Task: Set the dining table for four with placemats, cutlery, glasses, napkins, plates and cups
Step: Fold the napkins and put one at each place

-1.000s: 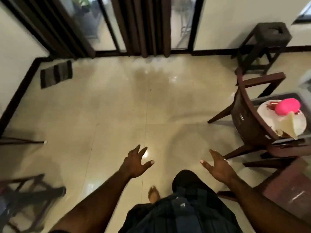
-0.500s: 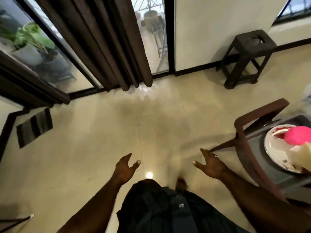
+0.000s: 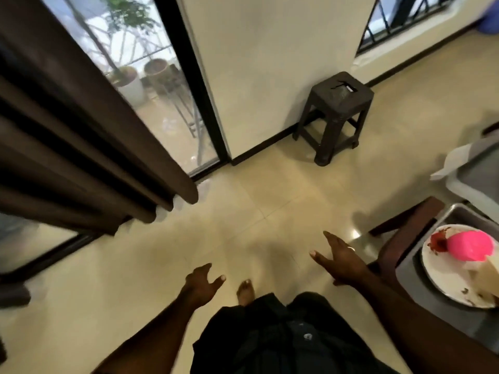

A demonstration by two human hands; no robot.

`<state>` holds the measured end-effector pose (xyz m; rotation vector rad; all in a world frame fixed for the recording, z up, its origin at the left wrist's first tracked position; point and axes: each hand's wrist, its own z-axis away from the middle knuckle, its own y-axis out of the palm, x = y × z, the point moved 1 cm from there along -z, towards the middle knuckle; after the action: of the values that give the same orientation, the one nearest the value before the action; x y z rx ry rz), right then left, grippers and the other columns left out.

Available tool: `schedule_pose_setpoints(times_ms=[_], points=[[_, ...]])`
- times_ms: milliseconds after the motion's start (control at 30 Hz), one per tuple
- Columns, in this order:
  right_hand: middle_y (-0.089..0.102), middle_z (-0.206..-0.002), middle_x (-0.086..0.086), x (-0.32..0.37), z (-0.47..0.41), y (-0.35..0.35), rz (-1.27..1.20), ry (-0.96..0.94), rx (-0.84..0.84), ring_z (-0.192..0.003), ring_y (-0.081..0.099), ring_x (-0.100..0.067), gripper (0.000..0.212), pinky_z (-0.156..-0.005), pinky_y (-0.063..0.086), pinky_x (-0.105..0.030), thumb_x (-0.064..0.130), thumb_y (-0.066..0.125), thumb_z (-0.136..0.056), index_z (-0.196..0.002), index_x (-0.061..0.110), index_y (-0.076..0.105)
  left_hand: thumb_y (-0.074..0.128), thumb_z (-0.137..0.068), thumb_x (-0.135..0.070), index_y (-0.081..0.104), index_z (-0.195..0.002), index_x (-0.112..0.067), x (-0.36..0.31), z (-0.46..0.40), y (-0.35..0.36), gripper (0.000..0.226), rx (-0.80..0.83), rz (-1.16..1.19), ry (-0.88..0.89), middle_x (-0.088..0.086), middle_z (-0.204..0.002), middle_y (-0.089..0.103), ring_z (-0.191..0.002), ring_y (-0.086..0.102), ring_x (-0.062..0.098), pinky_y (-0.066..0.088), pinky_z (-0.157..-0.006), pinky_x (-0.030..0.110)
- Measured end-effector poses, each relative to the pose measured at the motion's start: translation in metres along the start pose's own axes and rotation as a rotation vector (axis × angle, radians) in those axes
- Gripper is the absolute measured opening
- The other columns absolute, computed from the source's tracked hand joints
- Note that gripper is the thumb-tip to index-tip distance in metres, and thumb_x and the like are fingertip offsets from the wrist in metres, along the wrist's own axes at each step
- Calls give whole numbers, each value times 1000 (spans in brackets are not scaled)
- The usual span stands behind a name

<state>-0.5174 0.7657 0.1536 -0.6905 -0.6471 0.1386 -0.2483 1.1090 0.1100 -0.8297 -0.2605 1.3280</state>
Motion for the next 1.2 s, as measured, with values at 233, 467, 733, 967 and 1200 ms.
schedule_pose_setpoints(times_ms=[233,467,733,967,1200], points=[[31,-169,-4,-19,-55,-55,-147,149,-179,-154,31,-26,90,-121,36,-42,68,59,-94,-166,26,23,53,-96,-71,34,-163,-24,-248,-132,-101,85,57,-243,490,6,-166,37,-152,32,29,23,-124,40],[30,-170,-5,-100,-136,-125,-335,371,-204,-154,31,-28,102,-124,30,-41,84,47,-87,-166,26,19,31,-73,-100,37,-162,-26,-461,-204,-86,115,172,-453,724,3,-165,39,-151,35,26,29,-124,41],[40,-160,0,-194,-143,-254,-429,519,-451,-146,44,-31,95,-117,40,-41,89,48,-85,-157,29,38,51,-88,-83,37,-161,-28,-683,-222,-37,92,346,-685,953,2,-165,39,-151,35,25,31,-123,38],[39,-165,-6,-248,-99,-264,-743,956,-758,-150,39,-31,130,-124,31,-50,108,26,-63,-163,25,31,59,-95,-67,40,-160,-25,-862,-236,59,80,505,-937,1241,4,-162,43,-148,38,27,33,-122,40],[39,-164,-7,-203,-94,-237,-1006,1223,-870,-148,40,-31,91,-120,36,-44,68,64,-91,-163,24,30,58,-92,-72,38,-160,-26,-950,-196,154,84,750,-1240,1484,3,-164,38,-149,37,28,36,-121,42]])
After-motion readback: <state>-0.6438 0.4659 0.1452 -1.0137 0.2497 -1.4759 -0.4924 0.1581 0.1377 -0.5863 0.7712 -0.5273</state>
